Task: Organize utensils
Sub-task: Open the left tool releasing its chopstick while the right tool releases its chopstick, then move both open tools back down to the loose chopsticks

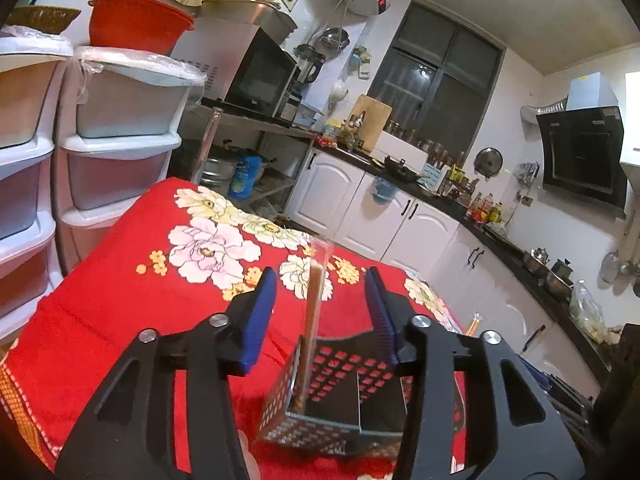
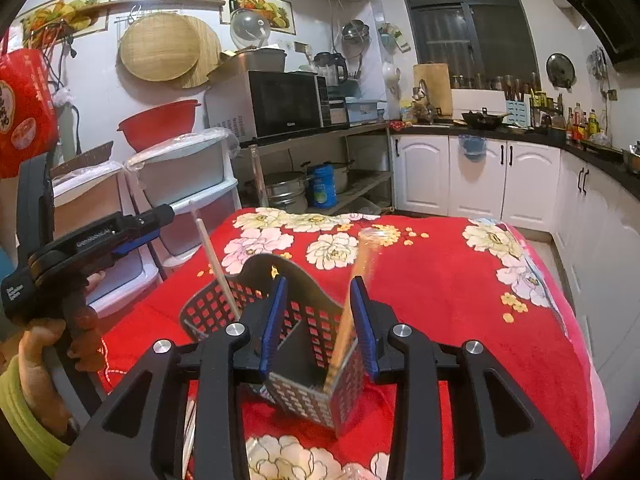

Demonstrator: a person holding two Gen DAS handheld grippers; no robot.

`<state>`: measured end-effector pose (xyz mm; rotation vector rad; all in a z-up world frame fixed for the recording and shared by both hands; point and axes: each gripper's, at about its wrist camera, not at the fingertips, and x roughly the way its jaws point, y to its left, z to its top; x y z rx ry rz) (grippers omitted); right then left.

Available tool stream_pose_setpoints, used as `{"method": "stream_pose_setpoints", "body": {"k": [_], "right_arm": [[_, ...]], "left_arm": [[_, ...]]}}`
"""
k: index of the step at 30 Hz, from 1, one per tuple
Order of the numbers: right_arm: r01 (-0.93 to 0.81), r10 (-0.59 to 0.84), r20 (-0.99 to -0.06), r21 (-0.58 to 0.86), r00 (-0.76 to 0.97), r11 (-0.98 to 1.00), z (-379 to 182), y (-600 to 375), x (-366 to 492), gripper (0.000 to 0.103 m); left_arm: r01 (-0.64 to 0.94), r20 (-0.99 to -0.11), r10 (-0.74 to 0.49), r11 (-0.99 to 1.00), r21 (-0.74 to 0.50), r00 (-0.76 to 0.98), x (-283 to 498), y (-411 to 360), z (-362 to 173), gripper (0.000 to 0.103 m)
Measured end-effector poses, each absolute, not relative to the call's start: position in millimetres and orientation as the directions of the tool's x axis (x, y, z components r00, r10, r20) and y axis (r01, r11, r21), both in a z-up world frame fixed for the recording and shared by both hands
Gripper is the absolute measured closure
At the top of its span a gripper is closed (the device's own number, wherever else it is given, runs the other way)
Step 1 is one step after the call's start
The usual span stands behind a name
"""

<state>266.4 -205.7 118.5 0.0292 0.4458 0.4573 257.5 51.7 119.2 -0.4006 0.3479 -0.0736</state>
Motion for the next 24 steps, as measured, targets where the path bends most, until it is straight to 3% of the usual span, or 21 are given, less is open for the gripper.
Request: {"method": "stream_pose_setpoints", "body": {"k": [14, 17, 24], "right_arm": [[-0.440, 0.444, -0.431, 0.114, 0.786, 0.891, 108, -201, 242, 0.053], [-0.456, 0.459, -0.436, 0.119, 0.774, 0.882, 105, -198, 237, 0.047], [-0.464, 0.457, -0.446, 0.103, 0.769, 0.880, 100, -193, 225, 0.040]], "left_arm": [[-0.022, -0.398, -0.147, 0.921, -0.388, 0.906, 220, 64, 101, 0.033], [-0.036, -0.420, -0.144, 0.919, -0.393, 0.896, 208, 68, 92, 0.021], [-0.069, -0.445, -0.126, 0.915, -0.396, 0.887, 182, 79, 74, 0.013]]}}
